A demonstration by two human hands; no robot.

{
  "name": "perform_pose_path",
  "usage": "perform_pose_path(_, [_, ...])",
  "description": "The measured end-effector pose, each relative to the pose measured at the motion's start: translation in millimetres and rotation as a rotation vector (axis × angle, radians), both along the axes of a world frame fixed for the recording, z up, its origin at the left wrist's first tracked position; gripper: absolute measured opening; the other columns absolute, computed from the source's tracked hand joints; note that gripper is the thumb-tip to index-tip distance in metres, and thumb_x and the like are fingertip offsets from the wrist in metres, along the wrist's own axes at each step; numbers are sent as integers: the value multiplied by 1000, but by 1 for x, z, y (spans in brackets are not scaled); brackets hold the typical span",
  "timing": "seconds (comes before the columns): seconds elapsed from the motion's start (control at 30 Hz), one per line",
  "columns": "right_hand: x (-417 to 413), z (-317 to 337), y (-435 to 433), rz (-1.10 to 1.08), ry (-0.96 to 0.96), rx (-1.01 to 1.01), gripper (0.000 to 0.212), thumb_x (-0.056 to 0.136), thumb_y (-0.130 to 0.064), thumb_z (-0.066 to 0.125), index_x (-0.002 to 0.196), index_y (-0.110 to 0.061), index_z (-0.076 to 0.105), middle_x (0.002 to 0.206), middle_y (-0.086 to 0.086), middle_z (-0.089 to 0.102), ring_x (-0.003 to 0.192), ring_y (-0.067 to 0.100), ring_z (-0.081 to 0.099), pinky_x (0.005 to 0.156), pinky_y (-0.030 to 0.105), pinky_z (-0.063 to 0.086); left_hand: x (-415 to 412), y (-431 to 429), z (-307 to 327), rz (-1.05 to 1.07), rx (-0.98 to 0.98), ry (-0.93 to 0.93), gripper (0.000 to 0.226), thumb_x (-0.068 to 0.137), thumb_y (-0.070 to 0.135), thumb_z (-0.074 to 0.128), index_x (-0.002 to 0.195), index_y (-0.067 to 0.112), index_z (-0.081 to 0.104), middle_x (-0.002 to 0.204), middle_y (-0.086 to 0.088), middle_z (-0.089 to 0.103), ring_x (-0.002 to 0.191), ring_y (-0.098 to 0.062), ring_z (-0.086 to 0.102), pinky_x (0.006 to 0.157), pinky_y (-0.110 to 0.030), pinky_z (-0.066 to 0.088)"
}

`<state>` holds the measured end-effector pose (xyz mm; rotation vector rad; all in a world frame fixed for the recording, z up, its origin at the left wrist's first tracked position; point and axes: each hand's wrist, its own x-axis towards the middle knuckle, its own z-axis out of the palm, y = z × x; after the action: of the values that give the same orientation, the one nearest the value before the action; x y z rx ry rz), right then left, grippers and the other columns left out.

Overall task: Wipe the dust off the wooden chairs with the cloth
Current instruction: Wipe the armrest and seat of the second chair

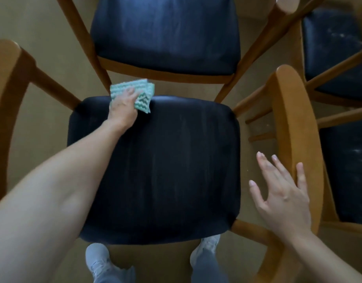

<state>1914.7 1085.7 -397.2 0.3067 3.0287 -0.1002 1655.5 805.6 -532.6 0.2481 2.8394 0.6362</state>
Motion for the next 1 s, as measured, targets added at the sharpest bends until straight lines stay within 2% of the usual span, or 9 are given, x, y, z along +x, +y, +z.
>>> perform_pose_path(0.23, [0, 3, -3, 4, -16, 7, 60, 89, -46, 33, 139, -14, 44, 133, 7, 56, 130, 24, 44, 117, 35, -4, 107, 17, -23, -101, 147, 12, 62, 77, -16, 47, 133, 10, 51, 145, -17, 37, 138, -34, 29, 116, -43, 10])
perform_pose_path(0.37, [2, 5, -4, 8, -15, -4, 60, 90, -45, 32, 140, -14, 43, 134, 7, 55, 131, 22, 41, 117, 35, -5, 201, 20, -5, -400, 102, -11, 58, 66, -3, 35, 111, 10, 69, 124, -17, 61, 113, -35, 59, 92, -54, 44])
perform_pose_path(0.47, [2, 6, -5, 3, -18, -7, 60, 90, -45, 32, 141, -13, 42, 134, 8, 55, 132, 22, 40, 117, 34, -5, 256, 17, 4, -621, 75, -82, 52, 55, 2, 62, 104, 17, 72, 114, -10, 68, 102, -26, 66, 75, -45, 54])
perform_pose_path(0.53, [2, 6, -5, -2, -17, -7, 61, 90, -46, 32, 141, -13, 42, 135, 8, 55, 132, 23, 41, 117, 36, -3, 281, 20, 13, -677, -17, -246, 61, 62, 3, 70, 121, 16, 63, 132, -12, 55, 120, -27, 56, 94, -40, 48])
perform_pose_path(0.6, [2, 5, -6, -8, -12, -5, 61, 90, -46, 32, 140, -13, 43, 135, 8, 55, 132, 24, 43, 117, 41, 1, 295, 21, 22, -787, -78, -361, 59, 88, 3, 50, 144, 16, 36, 155, -11, 20, 143, -27, 22, 114, -39, 22])
perform_pose_path(0.67, [2, 5, -6, -14, -9, -7, 61, 90, -46, 31, 140, -13, 43, 135, 7, 54, 132, 25, 43, 116, 44, 5, 308, 19, 29, -845, -30, -429, 51, 94, 12, 45, 143, 19, 36, 155, -7, 22, 143, -21, 22, 113, -33, 21])
perform_pose_path(0.73, [2, 5, -5, -19, -5, -12, 61, 90, -47, 31, 141, -14, 42, 136, 6, 53, 133, 24, 42, 116, 45, 6, 319, 16, 30, -845, -9, -453, 40, 88, 23, 58, 128, 23, 55, 138, -2, 51, 126, -15, 48, 99, -26, 38])
perform_pose_path(0.87, [1, 4, -4, -24, 1, -26, 61, 91, -47, 32, 142, -16, 41, 138, 4, 51, 134, 22, 41, 117, 44, 6, 320, 15, 29, -720, -21, -632, 47, 92, 9, 42, 137, 24, 45, 136, -2, 52, 125, -21, 49, 99, -28, 36])
perform_pose_path(1.0, [1, 4, -4, -28, 12, -48, 60, 91, -46, 33, 142, -16, 40, 139, 3, 51, 134, 21, 40, 117, 42, 6, 243, 37, 44, -426, 206, -726, 41, 85, -1, 43, 112, 24, 61, 106, 2, 69, 101, -16, 65, 78, -24, 46])
